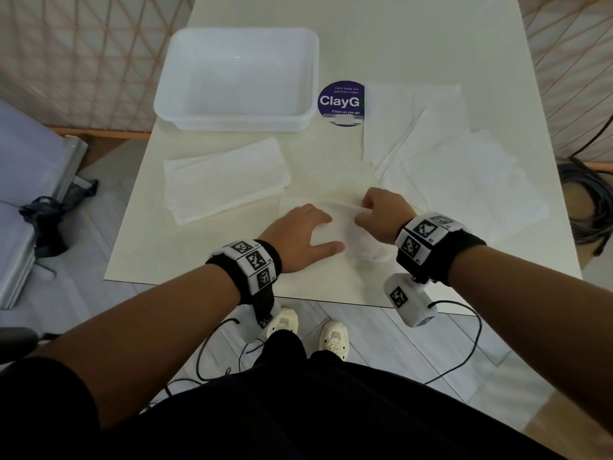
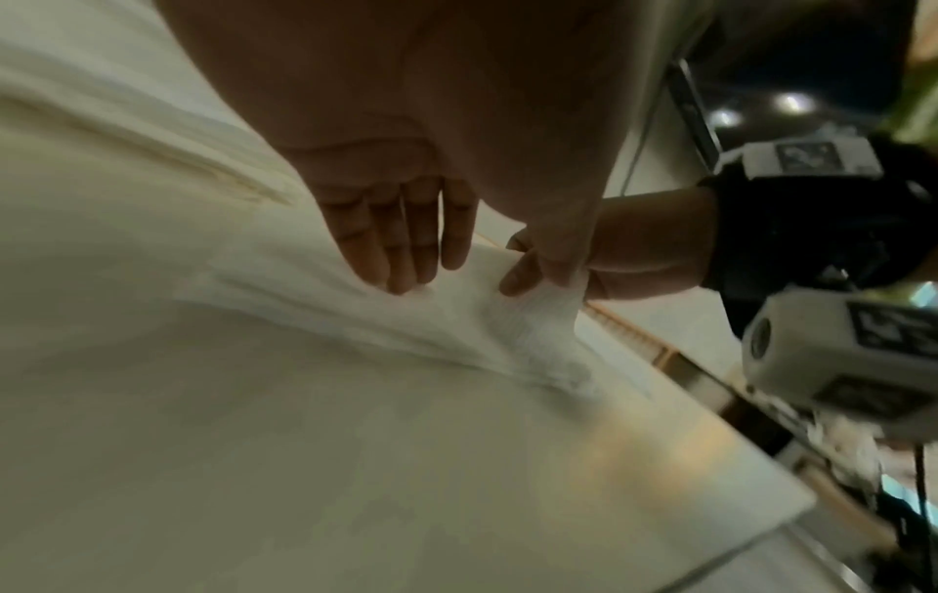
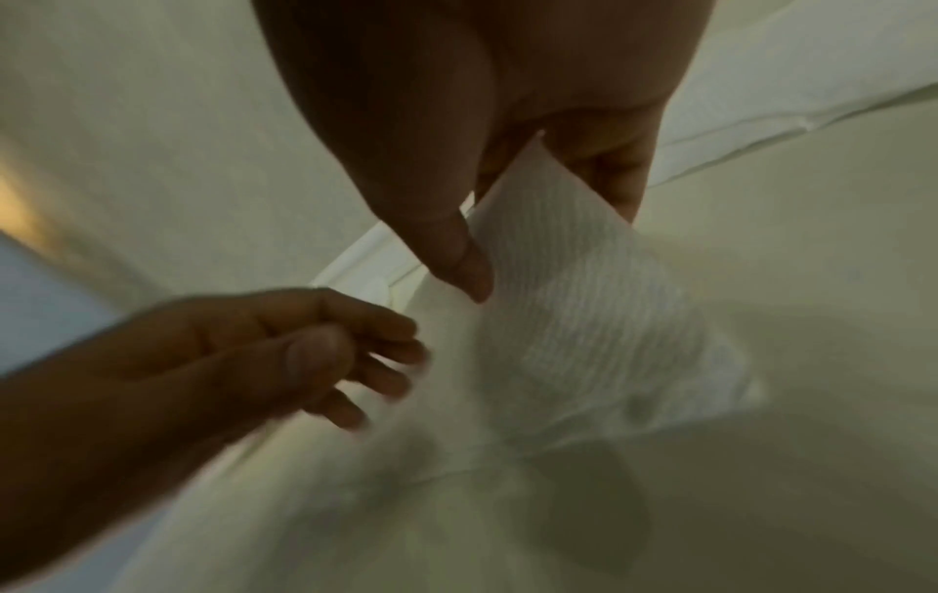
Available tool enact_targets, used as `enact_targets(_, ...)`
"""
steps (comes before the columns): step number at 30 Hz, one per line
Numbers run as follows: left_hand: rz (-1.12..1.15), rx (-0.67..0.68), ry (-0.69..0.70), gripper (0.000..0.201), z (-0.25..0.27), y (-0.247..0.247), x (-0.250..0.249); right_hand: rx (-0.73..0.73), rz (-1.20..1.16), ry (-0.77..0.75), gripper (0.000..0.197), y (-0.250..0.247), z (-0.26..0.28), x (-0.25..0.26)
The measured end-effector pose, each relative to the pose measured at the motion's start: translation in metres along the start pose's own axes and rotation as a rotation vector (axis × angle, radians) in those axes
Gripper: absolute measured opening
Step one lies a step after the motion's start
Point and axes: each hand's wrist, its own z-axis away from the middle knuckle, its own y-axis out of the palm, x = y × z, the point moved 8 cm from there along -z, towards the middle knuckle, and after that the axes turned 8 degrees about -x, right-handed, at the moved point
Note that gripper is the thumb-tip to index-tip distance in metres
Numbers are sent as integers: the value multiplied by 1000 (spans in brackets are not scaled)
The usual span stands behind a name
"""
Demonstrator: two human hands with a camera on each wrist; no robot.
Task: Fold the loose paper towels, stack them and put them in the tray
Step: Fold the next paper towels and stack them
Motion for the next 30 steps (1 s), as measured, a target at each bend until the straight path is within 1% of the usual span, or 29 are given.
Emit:
enact_targets(2, 210, -17, -125, 63, -3, -1, -8, 6, -165, -20, 14, -5, 5, 8)
enact_targets(4, 372, -52, -210, 51, -7, -6, -15, -14, -253, -84, 17, -12, 12, 18)
enact_targets(5, 442, -63, -254, 48, -9, -7, -18, -25, -269, -113, 17, -16, 17, 22)
enact_targets(9, 721, -72, -454, 51, -20, -6, -20, -27, -324, -176, 18, -20, 32, 30)
enact_targets(11, 772, -94, -501, 44, -24, -8, -18, -4, -362, -211, 19, -19, 36, 32)
enact_targets(13, 721, -115, -485, 33, -29, -11, -13, 60, -398, -240, 20, -16, 42, 34)
enact_targets(15, 655, -101, -461, 34, -31, -14, -12, 124, -428, -240, 25, -14, 46, 31)
enact_targets(17, 564, -76, -408, 30, -33, -19, -15, 153, -466, -229, 24, -19, 48, 25)
enact_targets(19, 427, -58, -321, 20, -35, -27, -22, 115, -474, -201, 15, -30, 42, 14)
enact_targets(20, 352, -49, -289, 17, -37, -30, -22, 63, -447, -180, 14, -38, 36, 6)
enact_targets(21, 287, -41, -270, 14, -39, -33, -22, 4, -394, -158, 18, -47, 27, -5)
enact_targets(23, 200, -47, -241, 12, -42, -40, -22, -84, -213, -117, 27, -61, 4, -26)
enact_targets(24, 178, -57, -219, 13, -44, -44, -24, -106, -102, -91, 33, -67, -9, -36)
enact_targets(26, 167, -77, -176, 15, -47, -50, -28, -106, 117, -69, 49, -75, -31, -52)
enact_targets(28, 190, -116, -147, 15, -50, -57, -33, -79, 318, -157, 65, -77, -47, -55)
enact_targets(30, 228, -162, -138, 16, -52, -64, -33, -37, 423, -261, 76, -73, -57, -54)
